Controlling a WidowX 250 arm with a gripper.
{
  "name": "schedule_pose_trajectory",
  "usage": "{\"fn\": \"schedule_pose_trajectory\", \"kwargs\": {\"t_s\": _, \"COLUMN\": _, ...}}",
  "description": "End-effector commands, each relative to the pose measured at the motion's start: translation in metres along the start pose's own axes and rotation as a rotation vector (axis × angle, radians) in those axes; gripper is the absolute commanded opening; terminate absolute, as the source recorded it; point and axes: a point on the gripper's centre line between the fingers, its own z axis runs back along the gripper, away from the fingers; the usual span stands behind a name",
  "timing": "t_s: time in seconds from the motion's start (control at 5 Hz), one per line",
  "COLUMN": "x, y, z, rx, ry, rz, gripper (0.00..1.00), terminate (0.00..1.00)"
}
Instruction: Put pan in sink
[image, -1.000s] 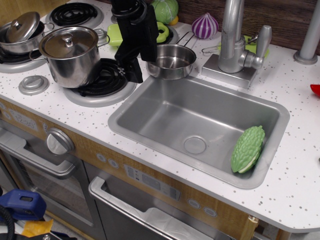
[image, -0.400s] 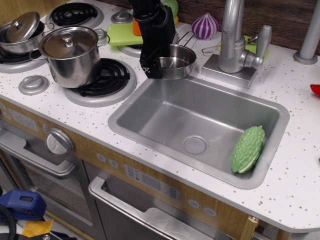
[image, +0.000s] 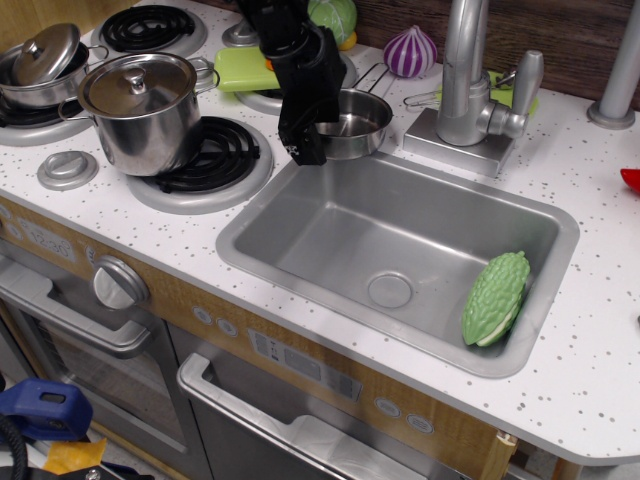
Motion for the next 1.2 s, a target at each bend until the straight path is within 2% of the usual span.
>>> {"fn": "schedule_pose_trajectory", "kwargs": {"t_s": 0.0, "x": -0.004, "y": 0.015, "z": 0.008, "rx": 0.047, "ry": -0.038, "rz": -0.001, "gripper": 0.0, "terminate": 0.0}}
{"fn": "schedule_pose_trajectory", "kwargs": {"t_s": 0.4, "x": 0.0, "y": 0.008, "z": 0.016, "rx": 0.043, "ry": -0.013, "rz": 0.004, "gripper": 0.0, "terminate": 0.0}}
{"fn": "schedule_pose_trajectory", "kwargs": {"t_s": 0.8, "x": 0.0, "y": -0.014, "z": 0.052, "rx": 0.034, "ry": 0.08, "rz": 0.049, "gripper": 0.0, "terminate": 0.0}}
{"fn": "schedule_pose_trajectory", "kwargs": {"t_s": 1.0, "x": 0.001, "y": -0.018, "z": 0.06, "rx": 0.036, "ry": 0.106, "rz": 0.048, "gripper": 0.0, "terminate": 0.0}}
